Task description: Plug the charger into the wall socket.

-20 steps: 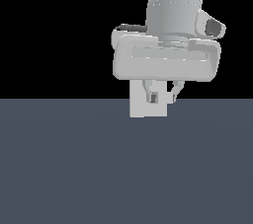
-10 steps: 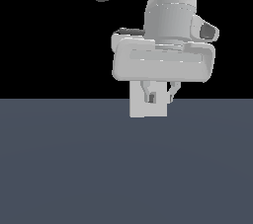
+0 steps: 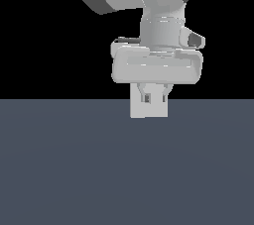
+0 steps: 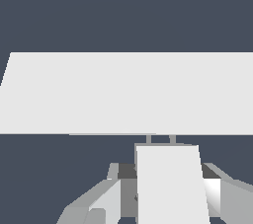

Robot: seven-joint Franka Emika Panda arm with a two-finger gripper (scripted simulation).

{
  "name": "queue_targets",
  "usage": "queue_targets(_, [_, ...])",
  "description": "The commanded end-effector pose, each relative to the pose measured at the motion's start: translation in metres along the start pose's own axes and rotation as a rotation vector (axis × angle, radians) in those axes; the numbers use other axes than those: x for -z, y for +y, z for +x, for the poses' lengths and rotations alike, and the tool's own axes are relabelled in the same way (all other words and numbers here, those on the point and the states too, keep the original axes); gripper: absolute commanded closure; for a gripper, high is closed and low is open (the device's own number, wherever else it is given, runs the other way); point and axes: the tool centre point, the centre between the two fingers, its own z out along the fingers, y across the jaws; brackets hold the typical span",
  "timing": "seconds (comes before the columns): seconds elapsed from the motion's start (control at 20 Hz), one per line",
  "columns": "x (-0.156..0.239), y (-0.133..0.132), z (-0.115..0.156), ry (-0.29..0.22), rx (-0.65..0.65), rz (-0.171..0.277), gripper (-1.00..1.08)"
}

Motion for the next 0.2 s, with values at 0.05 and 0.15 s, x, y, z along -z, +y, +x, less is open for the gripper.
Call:
queue_targets(0.05, [-0.0013, 0.0002, 0.0051, 0.000, 0.000, 0.000, 1.08])
queue_targets(0.15, [-0.0014, 0.0003, 0.0054, 0.001, -0.001, 0.001, 1.08])
